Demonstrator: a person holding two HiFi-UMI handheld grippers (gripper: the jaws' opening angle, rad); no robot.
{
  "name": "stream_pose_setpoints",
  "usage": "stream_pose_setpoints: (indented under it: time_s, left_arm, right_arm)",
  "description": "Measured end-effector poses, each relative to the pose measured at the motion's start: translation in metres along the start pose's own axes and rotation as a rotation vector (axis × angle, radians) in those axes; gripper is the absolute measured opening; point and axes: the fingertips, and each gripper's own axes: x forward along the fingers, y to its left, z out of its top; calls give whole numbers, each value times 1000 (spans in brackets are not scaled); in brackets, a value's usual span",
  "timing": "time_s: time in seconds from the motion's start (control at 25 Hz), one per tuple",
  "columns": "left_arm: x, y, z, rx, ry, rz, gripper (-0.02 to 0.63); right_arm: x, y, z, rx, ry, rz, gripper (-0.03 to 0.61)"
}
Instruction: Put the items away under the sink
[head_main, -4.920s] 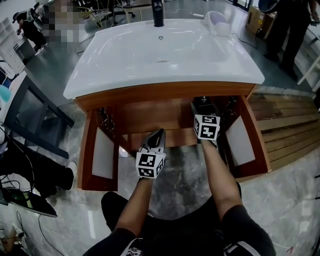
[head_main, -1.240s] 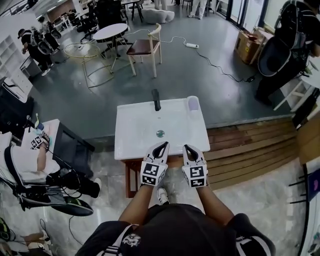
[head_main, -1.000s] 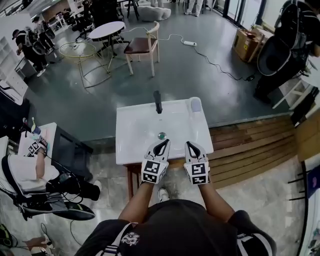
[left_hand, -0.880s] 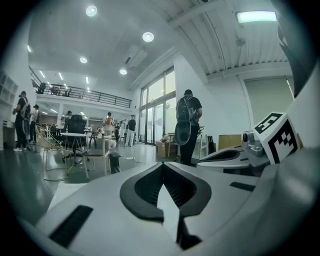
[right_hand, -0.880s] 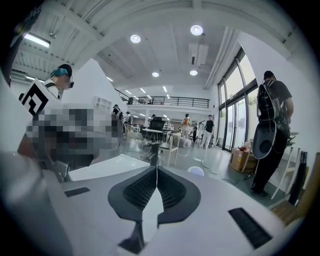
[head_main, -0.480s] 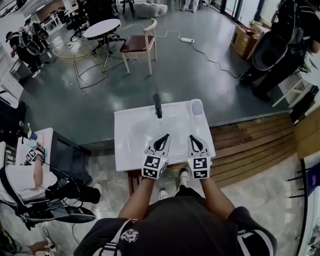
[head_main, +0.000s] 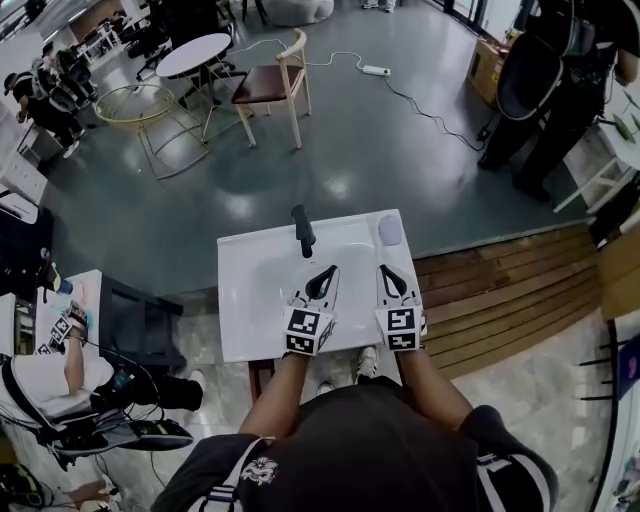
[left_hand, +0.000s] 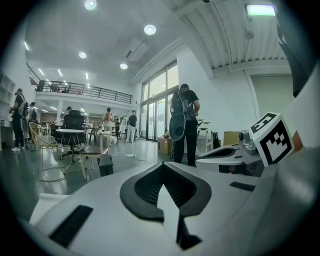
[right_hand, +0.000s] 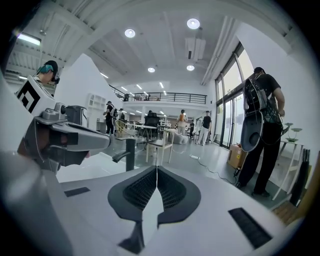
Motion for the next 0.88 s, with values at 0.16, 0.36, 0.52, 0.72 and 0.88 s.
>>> stream_pose_setpoints:
  time_s: [0.16, 0.36, 0.52, 0.72, 0.88]
  left_arm:
    - [29, 4, -2, -6, 17, 5, 6]
    - [59, 12, -13, -29, 39, 22, 6]
    - [78, 14, -24, -38, 67, 24, 6]
    - [88, 12, -33, -46, 94, 31, 6]
    - [96, 18, -40, -53, 112, 43, 6]
  right_arm:
    - [25, -20, -7, 14, 20, 8, 25]
    - [52, -42, -19, 41, 44, -8, 26]
    - [77, -56, -33, 77, 95, 13, 217]
    - [97, -75, -51, 116, 157, -10, 331]
    - [122, -87, -81, 153, 232, -15, 416]
